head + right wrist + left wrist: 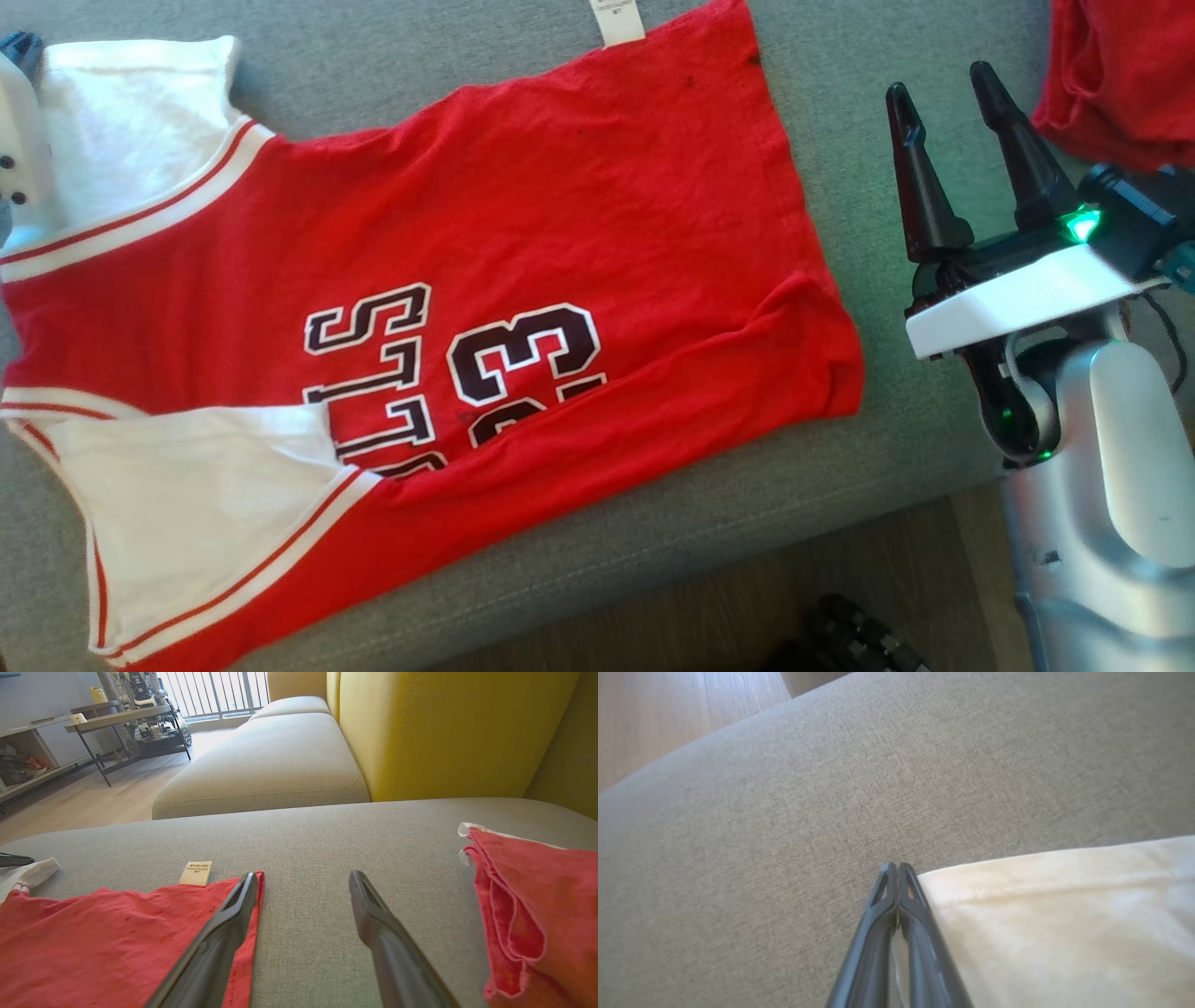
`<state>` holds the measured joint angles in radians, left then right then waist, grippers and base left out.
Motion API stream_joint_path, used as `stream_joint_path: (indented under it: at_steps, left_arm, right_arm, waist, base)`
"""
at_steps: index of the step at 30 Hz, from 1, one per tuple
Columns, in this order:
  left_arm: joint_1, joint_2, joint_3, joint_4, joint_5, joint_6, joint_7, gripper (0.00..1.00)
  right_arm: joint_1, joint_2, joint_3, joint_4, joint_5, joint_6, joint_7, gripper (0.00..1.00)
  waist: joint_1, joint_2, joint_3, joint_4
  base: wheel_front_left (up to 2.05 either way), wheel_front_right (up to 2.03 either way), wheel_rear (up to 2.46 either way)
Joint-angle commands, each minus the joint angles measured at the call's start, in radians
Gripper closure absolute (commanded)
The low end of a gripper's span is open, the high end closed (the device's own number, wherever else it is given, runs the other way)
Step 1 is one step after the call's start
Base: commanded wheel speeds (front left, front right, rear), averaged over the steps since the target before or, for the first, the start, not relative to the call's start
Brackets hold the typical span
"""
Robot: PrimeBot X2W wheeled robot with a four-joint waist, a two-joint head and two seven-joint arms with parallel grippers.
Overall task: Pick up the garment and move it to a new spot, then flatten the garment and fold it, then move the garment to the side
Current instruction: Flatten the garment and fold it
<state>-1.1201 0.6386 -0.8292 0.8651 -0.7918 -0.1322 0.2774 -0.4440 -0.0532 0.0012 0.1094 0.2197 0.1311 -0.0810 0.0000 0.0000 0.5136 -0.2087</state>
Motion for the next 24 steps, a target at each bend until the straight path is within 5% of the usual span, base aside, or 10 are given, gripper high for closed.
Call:
stream_joint_path:
  at_steps: [1, 15, 24]
  left_arm:
    - [-0.041, 0.061, 0.024, -0.013, -0.008, 0.002, -0.027, 1.0]
    - [-0.061, 0.022, 0.035, -0.022, -0.031, 0.002, -0.313, 1.0]
    - [-0.015, -0.023, 0.017, -0.12, -0.041, 0.007, -0.394, 1.0]
  right_arm:
    - [-0.013, 0.003, 0.014, -0.026, -0.004, 0.0, -0.009, 0.0]
    - [-0.046, 0.003, -0.005, 0.01, -0.024, 0.0, 0.023, 0.0]
    - [-0.224, 0.003, -0.02, 0.201, -0.067, 0.0, 0.168, 0.0]
  waist:
    - [0.0, 0.0, -0.004, 0.007]
    - [0.0, 0.0, -0.046, 0.084]
    - [0.0, 0.0, -0.06, 0.166]
  base:
    - [0.0, 0.0, 0.0]
    - [0.0, 0.0, 0.0]
    - [0.0, 0.0, 0.0]
